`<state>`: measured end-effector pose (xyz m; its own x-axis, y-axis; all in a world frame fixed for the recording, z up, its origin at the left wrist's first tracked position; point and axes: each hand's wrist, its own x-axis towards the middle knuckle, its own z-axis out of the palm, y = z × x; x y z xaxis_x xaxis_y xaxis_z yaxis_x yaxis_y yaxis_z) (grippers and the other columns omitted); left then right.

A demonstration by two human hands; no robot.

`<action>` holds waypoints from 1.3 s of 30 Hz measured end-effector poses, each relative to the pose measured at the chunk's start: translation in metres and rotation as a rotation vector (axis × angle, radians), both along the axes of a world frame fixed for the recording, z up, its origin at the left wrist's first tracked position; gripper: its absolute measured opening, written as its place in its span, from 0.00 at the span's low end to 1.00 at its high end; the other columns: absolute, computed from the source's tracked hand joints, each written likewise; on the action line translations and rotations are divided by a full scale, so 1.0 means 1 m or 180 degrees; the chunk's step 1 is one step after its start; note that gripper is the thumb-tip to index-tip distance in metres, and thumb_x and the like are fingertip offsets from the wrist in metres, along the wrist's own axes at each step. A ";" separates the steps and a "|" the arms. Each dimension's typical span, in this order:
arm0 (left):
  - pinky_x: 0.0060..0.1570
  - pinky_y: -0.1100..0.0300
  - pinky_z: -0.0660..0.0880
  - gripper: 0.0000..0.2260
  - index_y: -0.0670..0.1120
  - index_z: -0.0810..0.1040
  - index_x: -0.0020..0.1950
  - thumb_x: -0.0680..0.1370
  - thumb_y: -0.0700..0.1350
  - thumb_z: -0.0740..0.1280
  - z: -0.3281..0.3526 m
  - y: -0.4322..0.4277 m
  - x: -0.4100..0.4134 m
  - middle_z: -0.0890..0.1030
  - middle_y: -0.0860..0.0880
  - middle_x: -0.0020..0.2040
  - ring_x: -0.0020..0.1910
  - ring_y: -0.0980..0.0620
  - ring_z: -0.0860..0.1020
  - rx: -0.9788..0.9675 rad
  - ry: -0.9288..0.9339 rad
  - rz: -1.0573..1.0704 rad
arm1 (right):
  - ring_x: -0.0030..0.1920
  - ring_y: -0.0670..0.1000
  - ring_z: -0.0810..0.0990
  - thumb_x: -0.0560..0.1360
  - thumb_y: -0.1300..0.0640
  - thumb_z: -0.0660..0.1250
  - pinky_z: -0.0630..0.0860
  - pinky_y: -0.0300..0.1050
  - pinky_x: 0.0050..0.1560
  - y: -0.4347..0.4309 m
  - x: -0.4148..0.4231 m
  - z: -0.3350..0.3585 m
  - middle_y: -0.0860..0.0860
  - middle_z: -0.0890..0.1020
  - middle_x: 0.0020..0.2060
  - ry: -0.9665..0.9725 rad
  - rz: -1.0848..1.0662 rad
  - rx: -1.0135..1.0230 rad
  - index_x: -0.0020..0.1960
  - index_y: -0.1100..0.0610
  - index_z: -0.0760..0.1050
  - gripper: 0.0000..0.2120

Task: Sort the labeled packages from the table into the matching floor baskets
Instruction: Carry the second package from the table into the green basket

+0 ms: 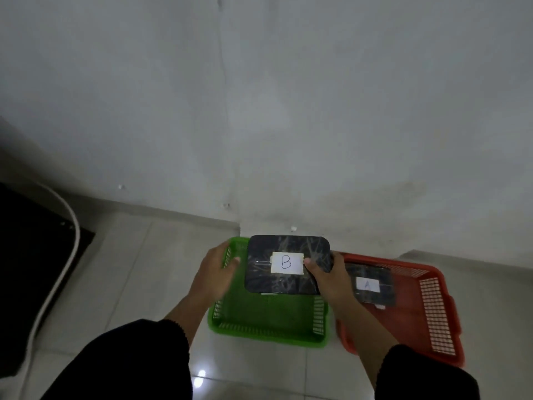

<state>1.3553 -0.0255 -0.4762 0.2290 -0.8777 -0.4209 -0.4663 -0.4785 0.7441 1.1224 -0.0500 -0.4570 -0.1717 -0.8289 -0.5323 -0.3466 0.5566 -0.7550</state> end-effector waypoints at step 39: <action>0.66 0.48 0.68 0.25 0.53 0.54 0.75 0.79 0.55 0.55 -0.250 -0.024 0.040 0.71 0.47 0.71 0.67 0.46 0.71 -0.0349 -0.0239 -0.0290 | 0.54 0.59 0.80 0.72 0.52 0.70 0.72 0.44 0.46 -0.032 0.074 -0.290 0.62 0.80 0.57 -0.0099 -0.0131 -0.0182 0.61 0.65 0.74 0.23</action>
<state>1.3953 -0.0492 -0.7264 0.1735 -0.9360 -0.3062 -0.5605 -0.3495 0.7508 1.1964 -0.0824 -0.7473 -0.1902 -0.8507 -0.4901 -0.3002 0.5257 -0.7960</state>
